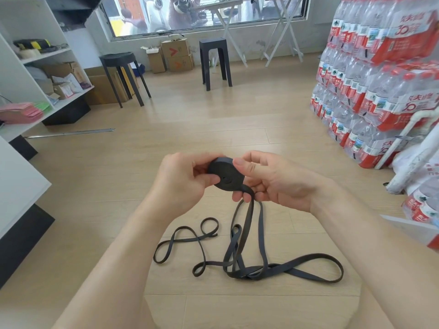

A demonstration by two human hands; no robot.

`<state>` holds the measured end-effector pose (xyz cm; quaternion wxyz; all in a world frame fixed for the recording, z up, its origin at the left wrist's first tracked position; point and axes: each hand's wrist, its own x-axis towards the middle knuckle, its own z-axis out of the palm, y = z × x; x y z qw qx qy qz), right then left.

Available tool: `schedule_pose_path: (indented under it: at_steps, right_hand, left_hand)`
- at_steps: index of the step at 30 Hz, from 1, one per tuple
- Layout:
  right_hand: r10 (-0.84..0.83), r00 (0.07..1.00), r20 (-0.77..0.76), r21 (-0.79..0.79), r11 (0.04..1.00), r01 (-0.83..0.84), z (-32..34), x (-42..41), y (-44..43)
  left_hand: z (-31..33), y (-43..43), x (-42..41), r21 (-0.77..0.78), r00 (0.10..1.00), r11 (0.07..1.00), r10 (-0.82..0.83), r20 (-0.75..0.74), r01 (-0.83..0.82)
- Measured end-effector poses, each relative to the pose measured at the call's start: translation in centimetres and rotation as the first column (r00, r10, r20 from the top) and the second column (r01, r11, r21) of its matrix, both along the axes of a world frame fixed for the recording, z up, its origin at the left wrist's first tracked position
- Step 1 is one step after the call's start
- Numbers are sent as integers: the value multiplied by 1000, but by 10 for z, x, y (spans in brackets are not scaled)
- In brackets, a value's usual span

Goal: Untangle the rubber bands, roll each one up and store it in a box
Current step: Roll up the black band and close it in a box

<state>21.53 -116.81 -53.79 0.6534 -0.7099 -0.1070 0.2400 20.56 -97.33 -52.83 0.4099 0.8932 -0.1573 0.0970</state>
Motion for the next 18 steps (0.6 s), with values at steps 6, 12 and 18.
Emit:
schedule_pose_path:
  at_steps: [6,12,18]
  right_hand:
    - [60,998,-29,403,914,-43,-3,5,0]
    - [147,987,-57,119,983,-139,3,-1,-2]
    - [26,1000,1,-26,999,-26,5,0,-2]
  left_hand:
    - [-5,-10,-3,-752,902,656,-357,-244,56]
    - [2,-2,-3,-632,980,774,-151,-129,36]
    - [12,7,-5,-411,995,911,-27,-96,-15]
